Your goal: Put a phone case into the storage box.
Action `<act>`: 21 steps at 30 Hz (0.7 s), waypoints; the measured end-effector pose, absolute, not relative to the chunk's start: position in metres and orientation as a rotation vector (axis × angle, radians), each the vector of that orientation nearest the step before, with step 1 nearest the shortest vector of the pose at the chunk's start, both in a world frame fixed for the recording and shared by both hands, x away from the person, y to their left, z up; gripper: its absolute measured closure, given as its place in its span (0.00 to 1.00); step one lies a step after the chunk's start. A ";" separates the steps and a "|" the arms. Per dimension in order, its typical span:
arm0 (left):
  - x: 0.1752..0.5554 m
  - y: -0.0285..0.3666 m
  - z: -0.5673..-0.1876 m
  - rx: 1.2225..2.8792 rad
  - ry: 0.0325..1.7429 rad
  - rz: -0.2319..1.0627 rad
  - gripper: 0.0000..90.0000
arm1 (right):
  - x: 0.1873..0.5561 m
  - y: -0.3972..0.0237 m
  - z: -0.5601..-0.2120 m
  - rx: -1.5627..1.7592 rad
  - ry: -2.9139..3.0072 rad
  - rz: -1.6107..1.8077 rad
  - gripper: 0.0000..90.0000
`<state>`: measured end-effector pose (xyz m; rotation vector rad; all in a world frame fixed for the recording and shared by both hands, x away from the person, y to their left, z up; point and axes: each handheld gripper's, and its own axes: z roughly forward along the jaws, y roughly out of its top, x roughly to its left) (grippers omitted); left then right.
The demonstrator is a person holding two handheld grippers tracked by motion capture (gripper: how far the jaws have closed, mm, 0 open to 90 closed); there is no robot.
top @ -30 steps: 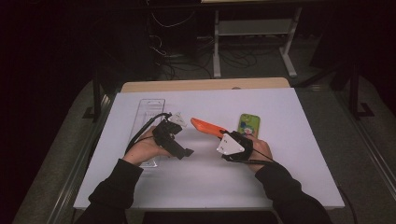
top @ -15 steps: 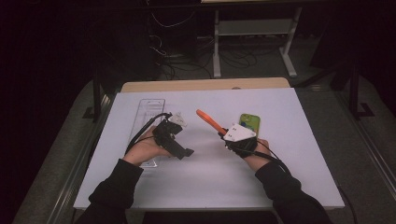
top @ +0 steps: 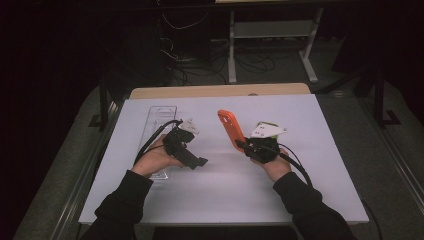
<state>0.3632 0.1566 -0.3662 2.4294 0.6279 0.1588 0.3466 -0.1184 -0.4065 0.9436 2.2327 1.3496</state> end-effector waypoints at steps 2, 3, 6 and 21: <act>0.363 0.157 -0.366 2.428 0.631 0.159 0.00 | 0.349 -0.121 -0.408 0.995 2.240 1.381 0.86; 0.363 0.157 -0.366 2.428 0.630 0.160 0.00 | 0.350 -0.122 -0.409 1.022 2.239 1.401 0.86; 0.363 0.157 -0.366 2.412 0.653 0.162 0.00 | 0.353 -0.125 -0.410 1.109 2.234 1.458 0.87; 0.371 0.157 -0.357 2.179 0.763 0.173 0.00 | 0.346 -0.113 -0.414 1.101 2.224 1.468 0.87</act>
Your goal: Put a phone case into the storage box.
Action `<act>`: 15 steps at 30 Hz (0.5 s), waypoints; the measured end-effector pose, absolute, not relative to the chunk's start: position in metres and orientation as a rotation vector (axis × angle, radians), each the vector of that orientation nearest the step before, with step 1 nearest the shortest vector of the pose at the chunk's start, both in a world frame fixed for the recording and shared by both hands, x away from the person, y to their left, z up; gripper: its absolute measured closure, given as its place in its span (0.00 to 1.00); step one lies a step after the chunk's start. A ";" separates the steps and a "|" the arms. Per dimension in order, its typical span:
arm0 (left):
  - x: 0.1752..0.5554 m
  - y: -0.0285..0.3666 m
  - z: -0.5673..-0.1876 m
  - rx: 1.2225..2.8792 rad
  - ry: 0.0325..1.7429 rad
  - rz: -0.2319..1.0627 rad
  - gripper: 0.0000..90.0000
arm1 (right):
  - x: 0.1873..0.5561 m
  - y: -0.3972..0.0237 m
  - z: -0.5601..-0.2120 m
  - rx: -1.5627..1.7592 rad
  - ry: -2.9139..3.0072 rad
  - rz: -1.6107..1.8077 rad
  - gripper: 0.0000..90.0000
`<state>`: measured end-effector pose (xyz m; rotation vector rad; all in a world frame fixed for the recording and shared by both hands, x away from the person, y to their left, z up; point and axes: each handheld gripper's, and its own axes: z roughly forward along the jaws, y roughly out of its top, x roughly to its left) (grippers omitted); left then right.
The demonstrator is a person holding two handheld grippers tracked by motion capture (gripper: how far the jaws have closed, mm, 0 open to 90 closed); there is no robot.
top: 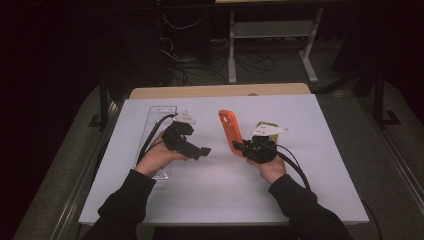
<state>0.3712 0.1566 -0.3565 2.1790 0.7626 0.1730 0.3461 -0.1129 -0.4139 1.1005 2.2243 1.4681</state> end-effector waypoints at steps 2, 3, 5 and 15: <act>0.372 0.156 -0.355 2.130 0.777 0.174 0.00 | 0.344 -0.110 -0.413 1.098 2.225 1.473 0.87; 0.373 0.156 -0.354 2.113 0.778 0.174 0.00 | 0.344 -0.109 -0.413 1.089 2.219 1.478 0.87; 0.374 0.154 -0.353 2.078 0.787 0.164 0.00 | 0.342 -0.106 -0.413 1.077 2.219 1.480 0.87; 0.382 0.143 -0.355 2.009 0.804 0.183 0.00 | 0.337 -0.093 -0.413 1.053 2.224 1.492 0.87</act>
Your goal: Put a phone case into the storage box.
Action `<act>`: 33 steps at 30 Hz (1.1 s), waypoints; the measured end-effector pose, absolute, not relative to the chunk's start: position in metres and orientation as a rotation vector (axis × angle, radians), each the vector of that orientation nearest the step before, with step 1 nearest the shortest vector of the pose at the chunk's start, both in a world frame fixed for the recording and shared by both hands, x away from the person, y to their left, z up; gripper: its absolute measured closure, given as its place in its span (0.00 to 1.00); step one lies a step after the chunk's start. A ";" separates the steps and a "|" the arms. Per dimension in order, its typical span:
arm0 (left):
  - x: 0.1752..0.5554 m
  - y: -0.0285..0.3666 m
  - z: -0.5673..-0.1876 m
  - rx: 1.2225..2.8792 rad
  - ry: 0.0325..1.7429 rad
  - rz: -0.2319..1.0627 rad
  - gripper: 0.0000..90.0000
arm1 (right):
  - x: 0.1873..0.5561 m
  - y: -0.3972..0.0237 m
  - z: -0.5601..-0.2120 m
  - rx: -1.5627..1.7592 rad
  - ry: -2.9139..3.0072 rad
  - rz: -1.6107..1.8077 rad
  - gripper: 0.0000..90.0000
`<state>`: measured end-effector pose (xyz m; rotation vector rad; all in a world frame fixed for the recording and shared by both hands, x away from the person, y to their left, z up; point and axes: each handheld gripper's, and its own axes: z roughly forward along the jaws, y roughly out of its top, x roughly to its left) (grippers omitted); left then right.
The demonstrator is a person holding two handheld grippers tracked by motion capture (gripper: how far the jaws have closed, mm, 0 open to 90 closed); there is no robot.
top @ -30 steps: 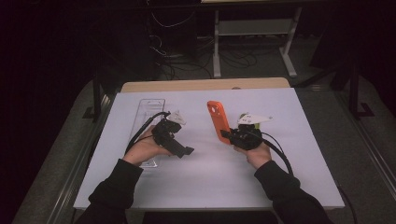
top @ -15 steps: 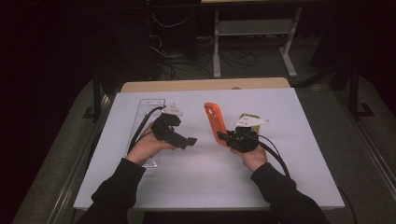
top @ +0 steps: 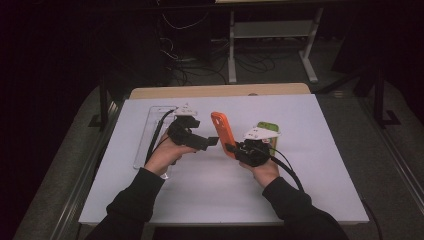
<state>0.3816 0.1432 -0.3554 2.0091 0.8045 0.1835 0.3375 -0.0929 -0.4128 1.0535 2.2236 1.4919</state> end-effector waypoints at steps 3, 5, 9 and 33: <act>0.383 0.140 -0.357 1.989 0.809 0.175 0.00 | 0.336 -0.089 -0.413 1.038 2.226 1.495 0.87; 0.383 0.138 -0.358 1.978 0.822 0.171 0.00 | 0.335 -0.087 -0.413 1.043 2.225 1.505 0.87; 0.384 0.137 -0.359 1.956 0.830 0.175 0.00 | 0.334 -0.086 -0.412 1.033 2.221 1.518 0.87; 0.388 0.137 -0.362 1.867 0.816 0.133 0.00 | 0.327 -0.069 -0.412 1.014 2.247 1.573 0.87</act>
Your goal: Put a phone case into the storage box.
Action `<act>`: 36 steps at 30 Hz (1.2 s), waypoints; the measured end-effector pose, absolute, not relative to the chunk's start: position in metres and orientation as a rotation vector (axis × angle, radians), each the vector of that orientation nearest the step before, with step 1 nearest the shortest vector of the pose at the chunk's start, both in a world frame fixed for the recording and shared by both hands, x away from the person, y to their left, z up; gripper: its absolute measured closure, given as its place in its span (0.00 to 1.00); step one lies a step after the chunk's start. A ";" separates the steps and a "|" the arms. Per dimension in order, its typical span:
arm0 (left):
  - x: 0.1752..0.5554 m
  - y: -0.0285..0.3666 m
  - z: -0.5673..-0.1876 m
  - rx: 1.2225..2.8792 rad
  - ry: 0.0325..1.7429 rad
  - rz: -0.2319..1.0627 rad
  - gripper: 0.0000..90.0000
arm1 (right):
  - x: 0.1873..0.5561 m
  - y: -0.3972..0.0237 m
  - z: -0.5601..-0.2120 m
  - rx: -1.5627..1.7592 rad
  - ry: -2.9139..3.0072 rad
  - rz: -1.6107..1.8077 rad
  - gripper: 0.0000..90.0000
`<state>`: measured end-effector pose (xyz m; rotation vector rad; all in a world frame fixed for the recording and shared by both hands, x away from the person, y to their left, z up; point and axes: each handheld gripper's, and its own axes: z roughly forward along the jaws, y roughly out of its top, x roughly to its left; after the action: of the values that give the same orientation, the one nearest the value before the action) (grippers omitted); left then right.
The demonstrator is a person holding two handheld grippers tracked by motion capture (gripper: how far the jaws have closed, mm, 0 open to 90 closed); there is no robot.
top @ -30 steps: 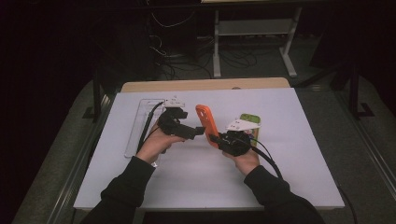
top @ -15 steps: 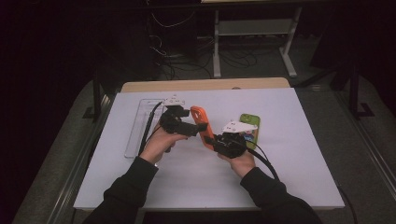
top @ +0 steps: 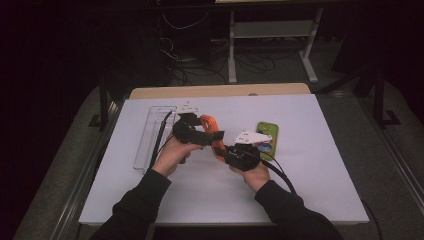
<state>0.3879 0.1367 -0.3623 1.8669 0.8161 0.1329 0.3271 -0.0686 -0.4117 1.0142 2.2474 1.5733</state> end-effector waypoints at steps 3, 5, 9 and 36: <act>0.389 0.136 -0.363 1.863 0.810 0.134 0.00 | 0.327 -0.068 -0.413 1.010 2.248 1.571 0.87; 0.388 0.136 -0.363 1.863 0.810 0.150 0.01 | 0.327 -0.068 -0.413 1.003 2.252 1.572 0.87; 0.386 0.137 -0.364 1.828 0.836 0.153 0.07 | 0.327 -0.067 -0.414 1.002 2.250 1.573 0.87; 0.382 0.138 -0.359 1.834 0.795 0.165 0.18 | 0.329 -0.064 -0.417 0.979 2.291 1.514 0.70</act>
<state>0.3824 0.1377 -0.3594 1.8339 0.7949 0.1652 0.3285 -0.0644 -0.4168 0.9795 2.2907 1.5135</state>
